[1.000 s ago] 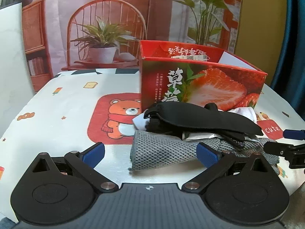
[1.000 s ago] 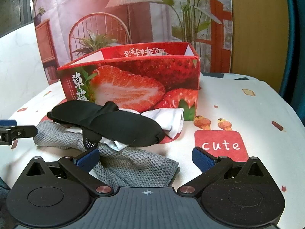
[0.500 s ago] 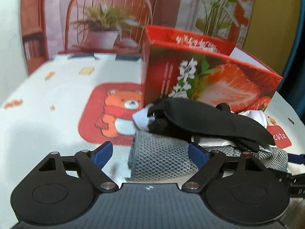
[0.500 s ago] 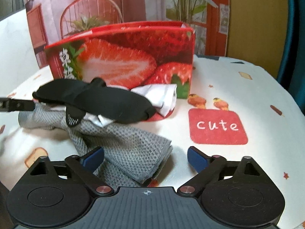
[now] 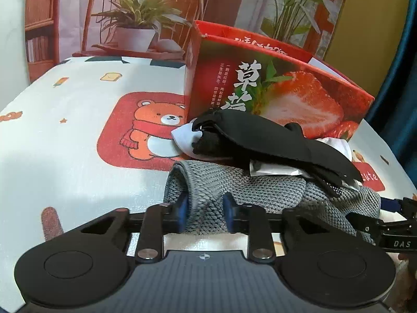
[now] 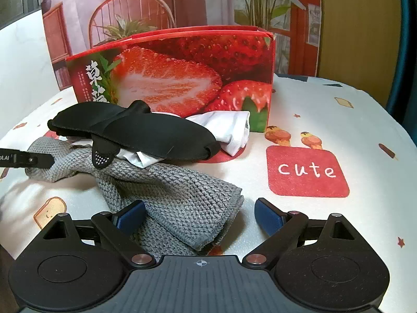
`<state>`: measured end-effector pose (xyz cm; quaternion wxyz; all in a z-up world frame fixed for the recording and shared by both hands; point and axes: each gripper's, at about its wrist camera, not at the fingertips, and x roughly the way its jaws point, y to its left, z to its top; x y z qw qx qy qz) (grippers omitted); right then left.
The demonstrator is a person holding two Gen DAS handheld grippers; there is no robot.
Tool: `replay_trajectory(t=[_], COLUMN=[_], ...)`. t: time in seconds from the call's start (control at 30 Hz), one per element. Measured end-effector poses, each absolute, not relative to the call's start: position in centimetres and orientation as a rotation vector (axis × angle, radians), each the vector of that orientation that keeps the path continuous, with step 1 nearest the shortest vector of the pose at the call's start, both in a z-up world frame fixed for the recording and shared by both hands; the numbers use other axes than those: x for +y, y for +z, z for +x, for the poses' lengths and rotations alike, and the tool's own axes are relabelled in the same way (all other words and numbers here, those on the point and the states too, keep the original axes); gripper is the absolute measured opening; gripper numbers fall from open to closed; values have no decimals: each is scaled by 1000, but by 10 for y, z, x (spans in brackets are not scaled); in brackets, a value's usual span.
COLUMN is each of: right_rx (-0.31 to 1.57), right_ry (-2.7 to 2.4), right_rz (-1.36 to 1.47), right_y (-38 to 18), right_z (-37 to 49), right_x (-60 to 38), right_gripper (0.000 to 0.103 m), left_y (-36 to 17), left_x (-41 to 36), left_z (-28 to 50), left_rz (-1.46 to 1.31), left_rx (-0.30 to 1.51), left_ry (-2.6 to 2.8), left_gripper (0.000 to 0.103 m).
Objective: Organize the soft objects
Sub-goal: 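Close the left and right grippers on the grey knit cloth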
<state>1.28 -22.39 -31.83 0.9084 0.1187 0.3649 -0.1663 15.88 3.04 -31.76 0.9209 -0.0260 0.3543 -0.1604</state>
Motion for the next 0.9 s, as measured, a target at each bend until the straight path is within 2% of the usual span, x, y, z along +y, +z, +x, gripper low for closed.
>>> replay_trajectory(t=[0.13,0.23,0.7,0.77,0.83,0.9], right_rx=[751,742,719,717,719,713], right_ry=[-328,-310,-291,-297,-294,-277], right_rz=[247,262,294,301,314,336], right_y=[-318,-316,-316,-315,-313,-309], right_z=[12,10,5,4,4,2], right_x=[-224,-224,-227,-228,-229,-229], right_gripper=[89,82,60,51,35,23], left_y=[-315,-315,-320,-319,-317,-313], left_x=[31,33,33,33,34,33], left_z=[151,149,154,153,151,147], left_rz=[-33,-33,-39,-42,-42,-28], left_rx=[738,749,766,762,747,719], left_ry=[-334,-339,-343,-343,-350,-351], left_gripper=[20,20,20,20,13,11])
